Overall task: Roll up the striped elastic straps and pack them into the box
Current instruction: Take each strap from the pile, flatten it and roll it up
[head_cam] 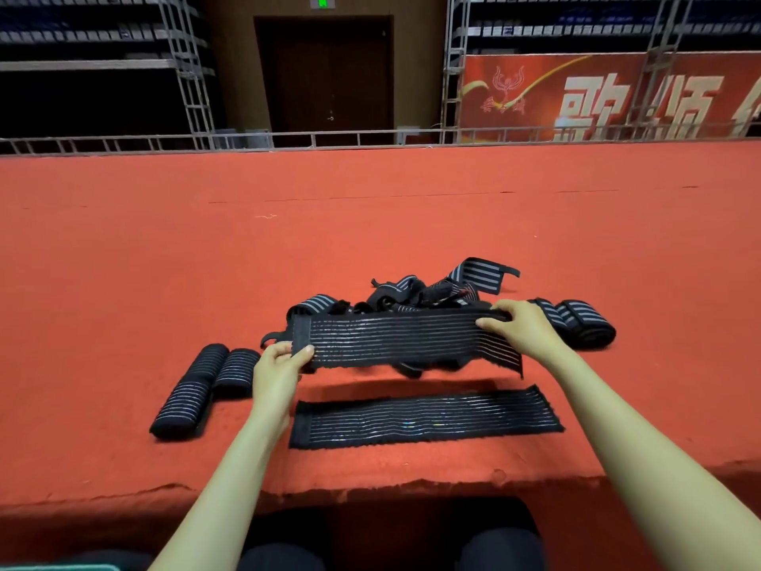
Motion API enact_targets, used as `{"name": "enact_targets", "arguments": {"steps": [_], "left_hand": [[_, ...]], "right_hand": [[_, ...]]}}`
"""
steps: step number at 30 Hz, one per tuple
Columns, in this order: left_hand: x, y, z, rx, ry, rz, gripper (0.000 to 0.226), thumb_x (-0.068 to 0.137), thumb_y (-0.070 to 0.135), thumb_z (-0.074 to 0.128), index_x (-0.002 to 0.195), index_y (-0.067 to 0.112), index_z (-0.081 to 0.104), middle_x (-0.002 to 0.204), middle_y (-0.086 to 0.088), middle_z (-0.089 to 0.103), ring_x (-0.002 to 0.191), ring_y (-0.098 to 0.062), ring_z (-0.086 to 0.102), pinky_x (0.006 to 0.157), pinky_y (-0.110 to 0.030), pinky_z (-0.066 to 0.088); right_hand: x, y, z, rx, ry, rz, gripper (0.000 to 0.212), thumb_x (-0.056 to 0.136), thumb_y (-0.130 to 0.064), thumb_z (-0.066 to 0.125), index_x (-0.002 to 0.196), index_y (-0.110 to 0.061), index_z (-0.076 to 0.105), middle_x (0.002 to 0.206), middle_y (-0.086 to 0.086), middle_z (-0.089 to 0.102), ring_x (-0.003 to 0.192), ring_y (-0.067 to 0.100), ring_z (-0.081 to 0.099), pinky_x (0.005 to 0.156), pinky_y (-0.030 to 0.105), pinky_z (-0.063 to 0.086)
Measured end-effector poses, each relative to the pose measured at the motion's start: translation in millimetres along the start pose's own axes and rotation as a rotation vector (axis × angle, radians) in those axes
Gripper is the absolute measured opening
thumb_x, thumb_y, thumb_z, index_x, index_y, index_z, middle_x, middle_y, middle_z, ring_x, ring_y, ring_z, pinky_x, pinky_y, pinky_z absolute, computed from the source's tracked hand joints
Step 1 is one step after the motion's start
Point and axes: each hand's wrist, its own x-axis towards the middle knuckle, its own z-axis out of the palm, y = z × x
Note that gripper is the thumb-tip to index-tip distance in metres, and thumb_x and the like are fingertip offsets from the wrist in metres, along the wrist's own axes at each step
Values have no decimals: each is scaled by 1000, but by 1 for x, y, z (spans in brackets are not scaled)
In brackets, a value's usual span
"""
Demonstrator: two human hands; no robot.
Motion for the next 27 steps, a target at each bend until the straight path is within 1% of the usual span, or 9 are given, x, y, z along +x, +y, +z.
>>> {"name": "enact_targets", "arguments": {"steps": [7, 10, 11, 13, 15, 17, 19, 24, 27], "left_hand": [[-3, -17, -22, 160, -119, -32, 22, 76, 12, 75, 97, 9, 69, 91, -2, 67, 63, -7, 49, 61, -22, 39], [-9, -17, -20, 98, -121, -39, 13, 79, 3, 71, 92, 5, 67, 81, -6, 64, 57, -10, 54, 52, -17, 44], [-12, -16, -19, 39, -130, -50, 10, 82, -2, 65, 90, 4, 66, 80, -8, 64, 60, -12, 59, 53, -15, 47], [-17, -16, -17, -83, -169, -62, 16, 85, -8, 53, 92, 1, 64, 85, -13, 67, 78, -19, 67, 71, -19, 55], [-19, -17, -17, -186, -218, -83, 19, 88, -3, 45, 95, -2, 62, 88, -13, 67, 82, -21, 68, 85, -29, 53], [-19, -21, -15, -201, -218, -139, 17, 92, 6, 46, 91, 0, 62, 85, -10, 65, 78, -19, 67, 85, -32, 50], [-19, -29, -15, -14, -208, -153, 13, 90, 8, 58, 99, 0, 62, 89, -8, 64, 83, -21, 62, 83, -30, 49], [-19, -48, -22, 422, -206, -34, 60, 76, -9, 68, 128, 11, 46, 126, -15, 55, 98, -25, 62, 93, -41, 48], [-23, -45, -22, 615, -152, 83, 60, 76, -5, 71, 128, 8, 45, 121, -10, 57, 95, -24, 60, 93, -37, 46]], "right_hand": [[2, 31, 2, -178, -81, 20, 15, 82, -37, 71, 87, -24, 65, 91, -1, 68, 91, 21, 62, 81, 39, 48], [-2, 39, 7, -361, 55, -71, 9, 82, -21, 70, 91, -20, 68, 94, 4, 69, 94, 28, 62, 79, 38, 45], [-5, 43, 9, -404, 145, -137, 10, 79, -14, 70, 88, -17, 69, 88, 6, 68, 90, 31, 62, 77, 39, 44], [-12, 53, 16, -468, 288, -259, 15, 70, -4, 74, 80, -14, 68, 75, 5, 64, 77, 33, 62, 71, 40, 45], [-25, 63, 25, -529, 344, -312, 13, 69, -4, 73, 75, -14, 67, 70, 3, 61, 68, 32, 59, 68, 40, 45], [-41, 72, 34, -574, 334, -332, 5, 72, -13, 63, 74, -16, 66, 69, 2, 59, 67, 30, 58, 67, 39, 45], [-56, 81, 42, -575, 300, -326, 10, 70, -15, 61, 76, -18, 68, 69, 0, 58, 68, 30, 59, 67, 39, 47], [-82, 97, 54, -464, 189, -222, 29, 64, 0, 77, 88, -15, 69, 84, 3, 66, 76, 32, 61, 68, 41, 51], [-93, 101, 57, -406, 211, -174, 24, 67, 0, 77, 84, -14, 69, 85, 3, 67, 76, 33, 61, 66, 40, 52]]}}
